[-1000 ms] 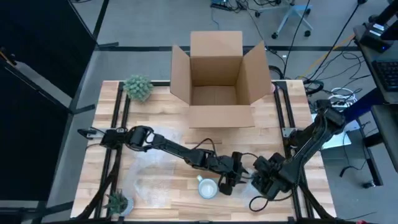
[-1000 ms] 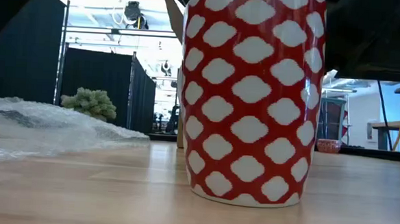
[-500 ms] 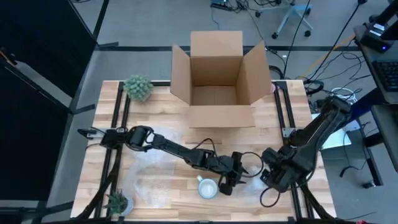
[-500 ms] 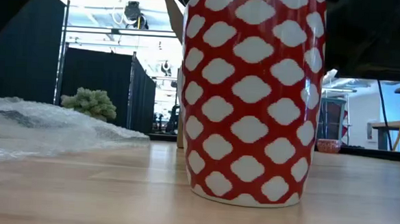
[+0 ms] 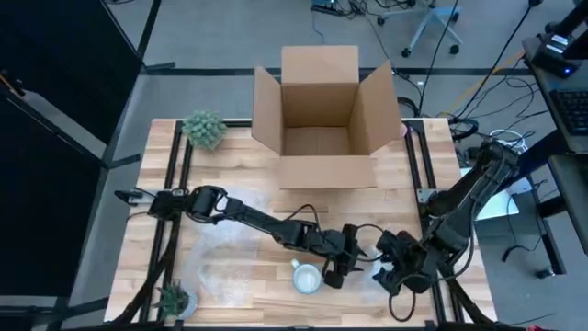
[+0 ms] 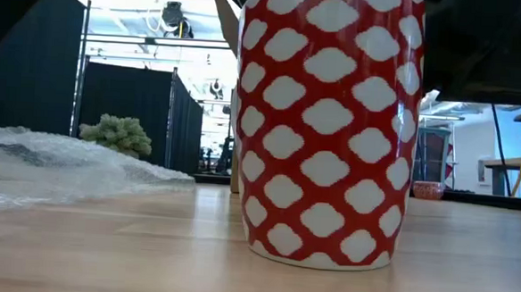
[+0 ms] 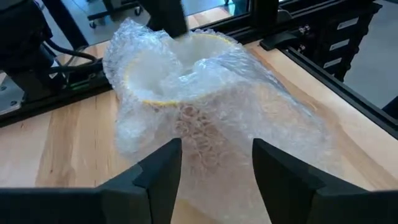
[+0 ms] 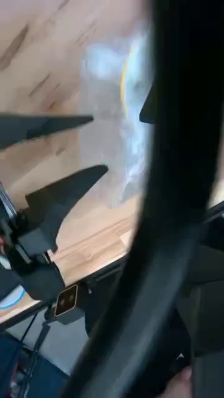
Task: Wrap mug
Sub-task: Wrap the yellow mug with the bubble wrap
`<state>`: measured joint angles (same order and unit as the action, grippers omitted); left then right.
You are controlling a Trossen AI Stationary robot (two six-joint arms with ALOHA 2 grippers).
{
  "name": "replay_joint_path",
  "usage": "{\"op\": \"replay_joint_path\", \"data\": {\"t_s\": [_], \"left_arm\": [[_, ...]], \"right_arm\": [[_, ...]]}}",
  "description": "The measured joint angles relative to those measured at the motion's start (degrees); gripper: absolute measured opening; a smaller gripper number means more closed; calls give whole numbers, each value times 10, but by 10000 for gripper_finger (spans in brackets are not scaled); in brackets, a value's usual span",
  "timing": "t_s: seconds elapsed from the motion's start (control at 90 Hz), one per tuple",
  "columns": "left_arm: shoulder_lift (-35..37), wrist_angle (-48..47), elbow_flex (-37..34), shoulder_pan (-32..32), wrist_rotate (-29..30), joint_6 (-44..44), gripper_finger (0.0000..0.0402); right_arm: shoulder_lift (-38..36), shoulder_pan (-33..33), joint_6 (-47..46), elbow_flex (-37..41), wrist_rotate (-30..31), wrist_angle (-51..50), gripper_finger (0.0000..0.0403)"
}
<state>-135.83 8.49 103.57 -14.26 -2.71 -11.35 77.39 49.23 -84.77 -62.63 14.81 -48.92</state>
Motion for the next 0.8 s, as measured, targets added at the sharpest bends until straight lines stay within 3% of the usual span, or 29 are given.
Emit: {"op": "replay_joint_path", "data": {"t_s": [0.189,0.511,0.8], "left_arm": [[0,0,0,0,0,0,180],[0,-2,0,0,0,0,180],[0,-1,0,0,0,0,180]], "right_arm": [[40,0,1,0,-13,-6,293],[94,0,-60,-1,-28,-99,293],[161,0,-61,-2,-26,-101,293]]}}
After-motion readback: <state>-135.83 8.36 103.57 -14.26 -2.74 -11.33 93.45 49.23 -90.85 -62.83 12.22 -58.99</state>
